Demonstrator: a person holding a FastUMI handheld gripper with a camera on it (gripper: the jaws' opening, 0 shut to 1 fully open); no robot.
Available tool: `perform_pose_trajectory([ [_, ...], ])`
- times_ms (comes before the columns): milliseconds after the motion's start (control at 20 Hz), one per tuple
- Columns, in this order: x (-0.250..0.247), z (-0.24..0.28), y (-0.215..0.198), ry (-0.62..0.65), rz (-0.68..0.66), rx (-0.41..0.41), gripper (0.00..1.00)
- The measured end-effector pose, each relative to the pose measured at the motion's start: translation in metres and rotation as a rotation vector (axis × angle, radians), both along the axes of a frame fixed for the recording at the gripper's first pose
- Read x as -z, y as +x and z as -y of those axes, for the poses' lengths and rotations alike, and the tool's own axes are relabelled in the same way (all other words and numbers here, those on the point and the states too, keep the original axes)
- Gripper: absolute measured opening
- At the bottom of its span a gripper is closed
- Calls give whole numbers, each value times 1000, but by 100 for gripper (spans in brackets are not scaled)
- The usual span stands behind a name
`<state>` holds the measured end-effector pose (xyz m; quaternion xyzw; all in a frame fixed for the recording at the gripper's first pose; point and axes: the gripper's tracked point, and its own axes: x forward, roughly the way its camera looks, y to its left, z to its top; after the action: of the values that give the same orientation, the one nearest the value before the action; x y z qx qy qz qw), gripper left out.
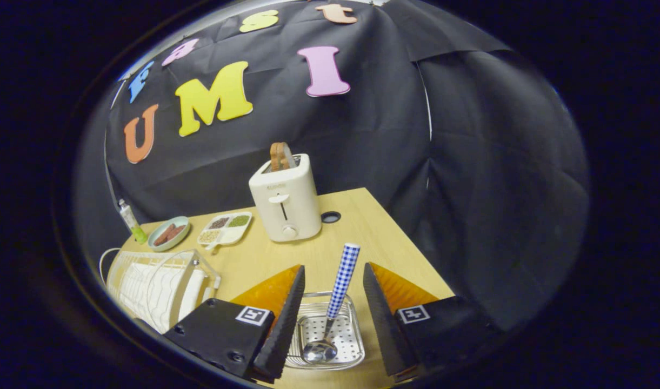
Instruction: Take the plate from the dish rack, then take the spoon from the basket and place it into the plate.
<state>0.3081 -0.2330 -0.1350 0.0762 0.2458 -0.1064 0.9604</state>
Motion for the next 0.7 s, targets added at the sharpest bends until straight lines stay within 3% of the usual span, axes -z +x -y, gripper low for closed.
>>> perform_pose_trajectory([
  [100, 3, 1, 2, -2, -11, 13, 62],
  [250, 1, 3, 0, -13, -3, 39, 24],
  [450, -12, -7, -7, -6, 44, 38, 14],
  [700, -68, -8, -15, -106, 222, 59, 13],
])
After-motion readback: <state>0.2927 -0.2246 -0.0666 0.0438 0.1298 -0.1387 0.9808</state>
